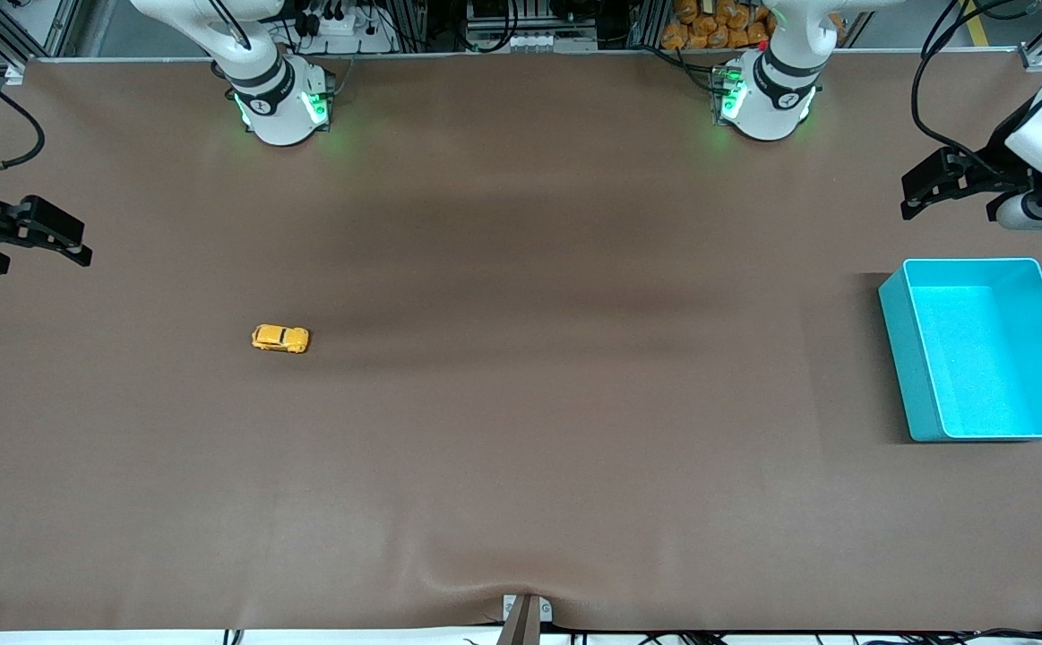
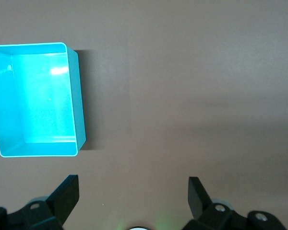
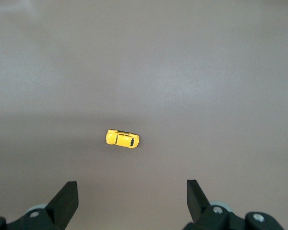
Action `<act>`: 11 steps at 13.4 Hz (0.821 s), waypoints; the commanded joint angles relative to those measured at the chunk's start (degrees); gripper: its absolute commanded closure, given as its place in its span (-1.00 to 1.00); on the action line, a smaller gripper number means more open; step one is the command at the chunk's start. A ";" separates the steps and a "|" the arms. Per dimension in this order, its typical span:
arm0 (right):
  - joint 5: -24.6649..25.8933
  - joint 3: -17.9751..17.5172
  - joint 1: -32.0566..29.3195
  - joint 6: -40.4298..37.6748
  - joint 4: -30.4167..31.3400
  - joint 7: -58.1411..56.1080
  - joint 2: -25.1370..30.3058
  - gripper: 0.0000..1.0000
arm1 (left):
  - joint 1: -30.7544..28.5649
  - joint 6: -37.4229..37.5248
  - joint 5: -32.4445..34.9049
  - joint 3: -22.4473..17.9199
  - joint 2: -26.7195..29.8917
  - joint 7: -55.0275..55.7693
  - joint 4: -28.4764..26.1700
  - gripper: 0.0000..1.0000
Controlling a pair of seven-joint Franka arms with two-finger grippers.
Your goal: Wind and store yellow beetle car
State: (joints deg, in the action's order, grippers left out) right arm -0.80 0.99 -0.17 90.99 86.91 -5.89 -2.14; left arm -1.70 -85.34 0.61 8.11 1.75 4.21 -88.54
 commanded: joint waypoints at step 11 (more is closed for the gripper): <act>1.76 -0.29 1.40 19.81 19.41 -6.67 0.64 -1.00 | -0.41 0.35 0.00 -0.03 0.36 -0.87 0.47 -1.00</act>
State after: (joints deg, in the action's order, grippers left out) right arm -0.15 0.69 0.24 105.95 100.79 -11.25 -2.77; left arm -1.72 -85.36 0.62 8.05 1.75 4.21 -88.53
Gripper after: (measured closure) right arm 0.000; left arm 0.000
